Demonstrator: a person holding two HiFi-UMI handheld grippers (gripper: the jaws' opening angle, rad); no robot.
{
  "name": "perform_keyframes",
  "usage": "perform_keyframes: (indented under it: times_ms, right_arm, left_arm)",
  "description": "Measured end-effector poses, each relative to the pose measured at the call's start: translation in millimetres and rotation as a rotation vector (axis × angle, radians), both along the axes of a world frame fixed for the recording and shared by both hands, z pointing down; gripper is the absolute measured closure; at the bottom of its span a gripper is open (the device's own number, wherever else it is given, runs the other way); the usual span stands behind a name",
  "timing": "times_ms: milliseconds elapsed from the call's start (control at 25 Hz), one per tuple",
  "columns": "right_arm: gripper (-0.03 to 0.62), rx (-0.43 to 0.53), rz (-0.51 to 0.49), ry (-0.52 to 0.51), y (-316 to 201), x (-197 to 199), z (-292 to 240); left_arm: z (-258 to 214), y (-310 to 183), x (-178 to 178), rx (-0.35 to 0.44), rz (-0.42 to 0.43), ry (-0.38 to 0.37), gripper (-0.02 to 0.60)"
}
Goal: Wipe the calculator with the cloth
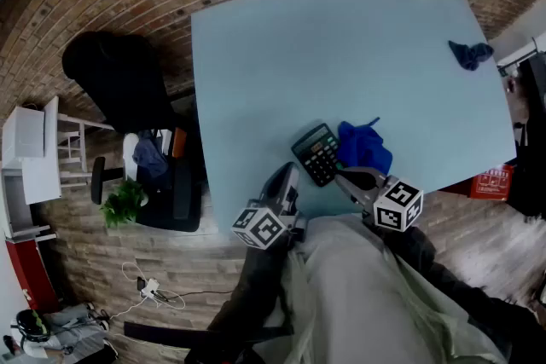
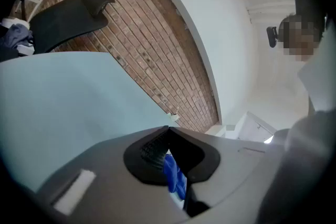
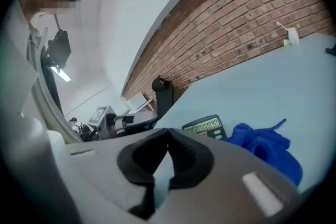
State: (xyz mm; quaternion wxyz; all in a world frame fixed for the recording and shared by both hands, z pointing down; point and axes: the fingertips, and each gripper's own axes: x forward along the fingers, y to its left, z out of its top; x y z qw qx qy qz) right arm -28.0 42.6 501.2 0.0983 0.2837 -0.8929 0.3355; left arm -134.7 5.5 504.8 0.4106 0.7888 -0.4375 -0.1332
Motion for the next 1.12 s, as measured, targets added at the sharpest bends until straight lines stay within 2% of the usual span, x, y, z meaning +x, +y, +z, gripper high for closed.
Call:
perform_keyframes:
  times_ms: [320,520,600,720,760,800,880,960,1120]
  right_arm:
    - [0.592,-0.012,0.028,-0.005,-12,28,5]
    - [0.592,-0.018,0.010,-0.061,-12,40,11]
    - [0.592,0.011,0.005,-0.005,-15,49,21]
    - [0.591,0.116,-0.002,0.191,-23,70,39]
    - [0.574,0.147,-0.008,0.251,-27,76,44]
    - [0.533,0.171,-0.009,0.296,-31,81,49]
    - [0.445,0.190,0.004,0.343,-40,91,58]
    - [0.386,0.179,0.009,0.368,-49,98,71]
    - [0.335,0.150,-0.069,0.460,-57,98,104]
  left_arm:
    - [10,-15,21,-0.023,-0.004,-0.004,0.575]
    - [21,-17,16,-0.048,-0.066,-0.031,0.575]
    - [30,-21,9,-0.051,-0.082,-0.102,0.575]
    - [51,-34,1,-0.040,-0.047,-0.307,0.574]
    - [57,-40,2,-0.035,-0.012,-0.365,0.535]
    - [64,-46,5,-0.032,0.033,-0.406,0.444]
    - [77,-58,13,-0.041,0.120,-0.456,0.336]
    - [90,-68,22,-0.050,0.181,-0.501,0.296]
    - [101,-71,50,-0.005,0.316,-0.609,0.300]
